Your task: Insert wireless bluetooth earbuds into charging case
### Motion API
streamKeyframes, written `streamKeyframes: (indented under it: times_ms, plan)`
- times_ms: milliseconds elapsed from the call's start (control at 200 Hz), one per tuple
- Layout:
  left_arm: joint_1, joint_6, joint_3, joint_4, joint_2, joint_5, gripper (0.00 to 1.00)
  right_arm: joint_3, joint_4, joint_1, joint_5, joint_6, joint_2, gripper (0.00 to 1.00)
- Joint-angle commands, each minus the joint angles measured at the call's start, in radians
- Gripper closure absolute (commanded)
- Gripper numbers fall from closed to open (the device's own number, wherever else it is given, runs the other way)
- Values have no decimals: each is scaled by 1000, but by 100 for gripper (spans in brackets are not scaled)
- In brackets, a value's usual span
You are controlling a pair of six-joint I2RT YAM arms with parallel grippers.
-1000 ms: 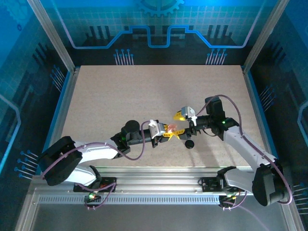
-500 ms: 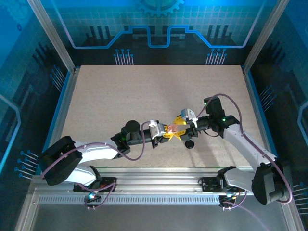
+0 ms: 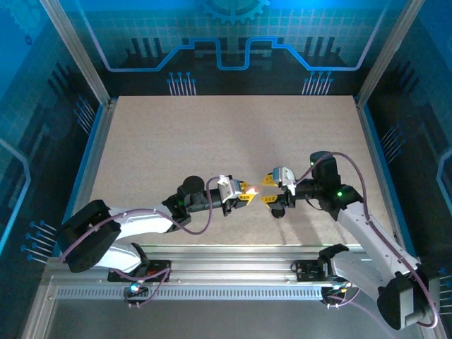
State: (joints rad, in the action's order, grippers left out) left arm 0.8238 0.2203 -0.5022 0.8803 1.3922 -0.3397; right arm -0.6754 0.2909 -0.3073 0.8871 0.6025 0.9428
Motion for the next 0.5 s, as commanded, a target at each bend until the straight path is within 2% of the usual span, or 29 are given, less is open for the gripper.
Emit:
streamKeyframes:
  times_ms: [0, 275, 495]
  plan:
    - [-6, 25, -4, 42, -16, -45, 80, -17, -14, -1, -21, 15, 24, 50]
    - [-6, 22, -9, 46, -9, -59, 80, -36, 5, -25, 3, 67, 60, 51]
    - [-6, 19, -15, 47, -6, -73, 80, -59, 32, -36, 16, 114, 90, 58]
